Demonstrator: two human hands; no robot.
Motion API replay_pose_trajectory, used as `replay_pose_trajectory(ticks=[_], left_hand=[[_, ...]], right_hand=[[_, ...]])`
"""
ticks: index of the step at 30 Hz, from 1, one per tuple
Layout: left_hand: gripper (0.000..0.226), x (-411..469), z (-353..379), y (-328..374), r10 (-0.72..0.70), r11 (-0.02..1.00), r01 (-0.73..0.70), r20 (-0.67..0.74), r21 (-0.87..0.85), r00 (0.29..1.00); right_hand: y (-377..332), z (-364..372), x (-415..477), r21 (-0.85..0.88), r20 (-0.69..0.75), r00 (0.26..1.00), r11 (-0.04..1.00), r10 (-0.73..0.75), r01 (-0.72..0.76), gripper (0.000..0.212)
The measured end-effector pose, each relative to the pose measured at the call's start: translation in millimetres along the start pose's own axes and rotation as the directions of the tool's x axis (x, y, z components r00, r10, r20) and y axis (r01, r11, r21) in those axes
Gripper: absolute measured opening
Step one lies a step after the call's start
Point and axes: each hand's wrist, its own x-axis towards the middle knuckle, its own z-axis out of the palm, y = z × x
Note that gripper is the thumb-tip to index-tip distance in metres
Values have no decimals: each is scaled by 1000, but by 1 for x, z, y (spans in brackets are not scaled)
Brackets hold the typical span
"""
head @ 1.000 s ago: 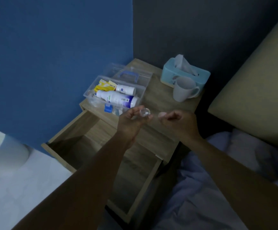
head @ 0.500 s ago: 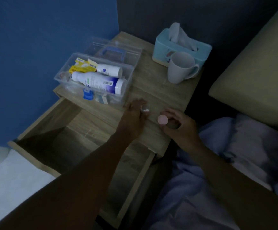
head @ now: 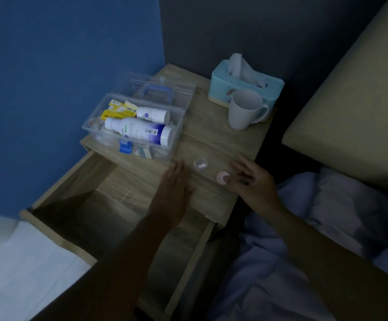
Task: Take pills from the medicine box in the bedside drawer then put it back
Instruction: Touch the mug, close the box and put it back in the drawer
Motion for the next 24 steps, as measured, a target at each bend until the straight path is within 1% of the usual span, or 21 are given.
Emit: replay_pose_trajectory(ticks=[2, 4, 6, 8, 10, 11, 12, 14, 16, 18, 20, 22, 24], left_hand=[[66, -9, -1, -6, 58, 971, -69, 54, 230, 997], [69, -14, -3, -7, 76, 934, -99, 80, 343, 994], [72, -14, -5, -4, 60, 926, -92, 98, 367, 993], [72, -11, -5, -1, 15, 932, -61, 131, 358, 991], [73, -6, -5, 1, -15, 934, -45, 162, 356, 987], [73, -4, -6, 2, -20, 936, -42, 173, 351, 985], [73, -2, -7, 2, -24, 938, -40, 181, 344, 983], [73, -1, -8, 3, -29, 940, -38, 190, 339, 981], [74, 0, -8, 3, -41, 945, -28, 204, 325, 978], [75, 2, -8, 3, -49, 949, -23, 216, 315, 975], [77, 4, -7, 1, -44, 948, -29, 222, 317, 974], [78, 4, -6, -1, -33, 947, -38, 213, 318, 976], [78, 3, -4, -3, -25, 950, -39, 201, 309, 979]], right_hand=[[-8, -1, 6, -73, -40, 998, 997, -38, 35, 55], [-17, -4, 12, -186, -66, 992, 978, -112, 98, 45], [-29, -7, 21, -256, -87, 979, 954, -185, 157, 40], [-42, -11, 32, -322, -119, 949, 916, -291, 241, 37], [-55, -15, 48, -406, -125, 906, 854, -404, 325, 38], [-61, -16, 57, -443, -119, 897, 831, -427, 337, 42], [-67, -17, 66, -472, -112, 901, 820, -419, 323, 48], [-74, -17, 83, -520, -103, 929, 816, -355, 254, 64], [-77, -17, 99, -591, -101, 953, 788, -286, 174, 82], [-78, -18, 112, -648, -132, 962, 755, -238, 98, 96], [-79, -18, 122, -668, -199, 954, 743, -224, 35, 102], [-79, -17, 130, -691, -247, 947, 722, -204, -24, 100], [-79, -15, 136, -726, -257, 947, 685, -194, -56, 97]])
